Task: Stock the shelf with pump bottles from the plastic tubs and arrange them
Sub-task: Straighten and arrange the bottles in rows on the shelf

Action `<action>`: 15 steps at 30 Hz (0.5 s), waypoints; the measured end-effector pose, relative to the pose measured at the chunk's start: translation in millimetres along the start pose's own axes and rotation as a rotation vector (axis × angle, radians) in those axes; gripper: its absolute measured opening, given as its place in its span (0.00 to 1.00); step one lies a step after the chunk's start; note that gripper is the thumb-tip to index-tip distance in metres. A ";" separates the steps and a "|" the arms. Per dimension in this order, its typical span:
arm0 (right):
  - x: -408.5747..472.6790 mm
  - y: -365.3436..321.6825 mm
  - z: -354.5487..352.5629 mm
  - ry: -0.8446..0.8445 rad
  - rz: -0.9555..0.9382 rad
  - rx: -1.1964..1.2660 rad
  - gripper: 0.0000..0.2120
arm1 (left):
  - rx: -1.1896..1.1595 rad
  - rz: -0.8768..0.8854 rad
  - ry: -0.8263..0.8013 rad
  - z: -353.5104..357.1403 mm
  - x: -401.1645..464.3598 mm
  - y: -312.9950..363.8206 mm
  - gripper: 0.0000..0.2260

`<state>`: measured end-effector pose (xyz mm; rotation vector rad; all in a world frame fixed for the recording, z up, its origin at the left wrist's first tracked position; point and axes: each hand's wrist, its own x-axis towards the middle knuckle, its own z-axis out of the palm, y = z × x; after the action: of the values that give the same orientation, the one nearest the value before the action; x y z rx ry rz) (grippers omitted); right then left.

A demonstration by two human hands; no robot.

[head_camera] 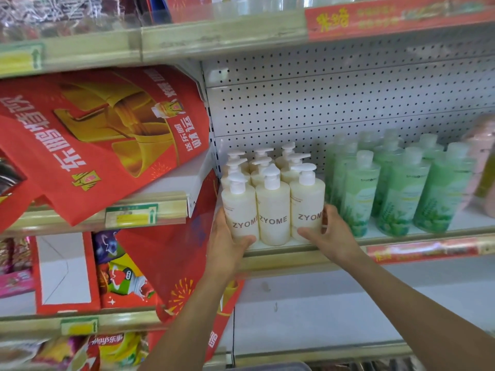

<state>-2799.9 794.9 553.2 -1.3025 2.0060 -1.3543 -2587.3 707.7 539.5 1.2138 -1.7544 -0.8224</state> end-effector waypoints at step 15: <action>-69.4 -12.1 -34.8 0.230 -0.244 -0.317 0.29 | 0.106 0.364 0.073 5.4 -70.8 44.7 0.37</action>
<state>-2785.3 870.7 567.9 -1.6407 2.3559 -1.3854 -2596.8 789.2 556.8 0.9370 -1.9022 -0.4713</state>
